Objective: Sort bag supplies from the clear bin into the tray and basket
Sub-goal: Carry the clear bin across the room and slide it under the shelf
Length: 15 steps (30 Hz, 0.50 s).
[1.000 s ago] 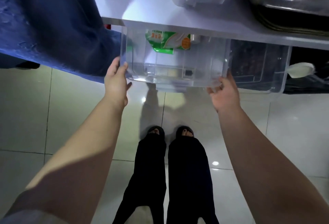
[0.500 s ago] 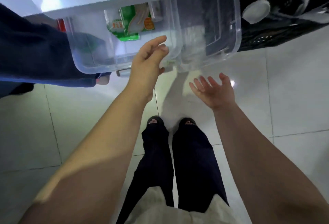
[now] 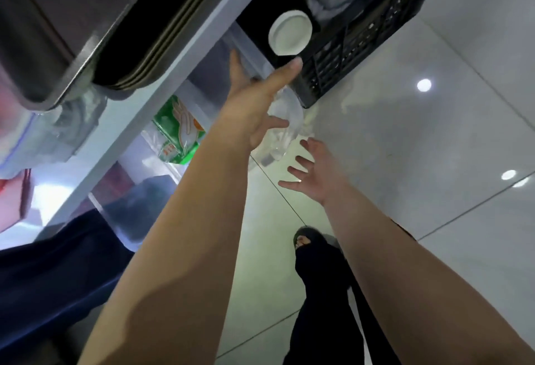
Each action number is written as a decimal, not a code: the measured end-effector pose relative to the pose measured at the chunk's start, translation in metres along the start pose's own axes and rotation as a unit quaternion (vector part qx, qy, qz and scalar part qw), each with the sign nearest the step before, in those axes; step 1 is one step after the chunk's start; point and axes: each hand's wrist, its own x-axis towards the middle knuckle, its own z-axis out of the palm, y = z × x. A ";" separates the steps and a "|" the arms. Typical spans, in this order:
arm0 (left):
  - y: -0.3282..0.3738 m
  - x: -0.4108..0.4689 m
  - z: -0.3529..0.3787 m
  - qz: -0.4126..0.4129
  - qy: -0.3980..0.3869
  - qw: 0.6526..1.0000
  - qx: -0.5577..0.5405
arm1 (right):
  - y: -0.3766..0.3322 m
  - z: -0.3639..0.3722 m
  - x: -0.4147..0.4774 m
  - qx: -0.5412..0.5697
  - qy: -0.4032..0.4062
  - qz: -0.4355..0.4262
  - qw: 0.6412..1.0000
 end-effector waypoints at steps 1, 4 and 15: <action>0.000 0.004 0.007 0.003 0.018 0.999 0.028 | -0.001 -0.002 0.002 0.003 -0.012 0.001 1.000; -0.010 0.011 0.017 0.033 0.086 0.992 0.087 | -0.004 -0.010 0.020 0.029 -0.002 0.004 1.000; -0.046 -0.024 -0.069 0.084 -0.045 0.995 -0.007 | 0.040 0.002 0.149 -0.032 -0.083 0.055 0.995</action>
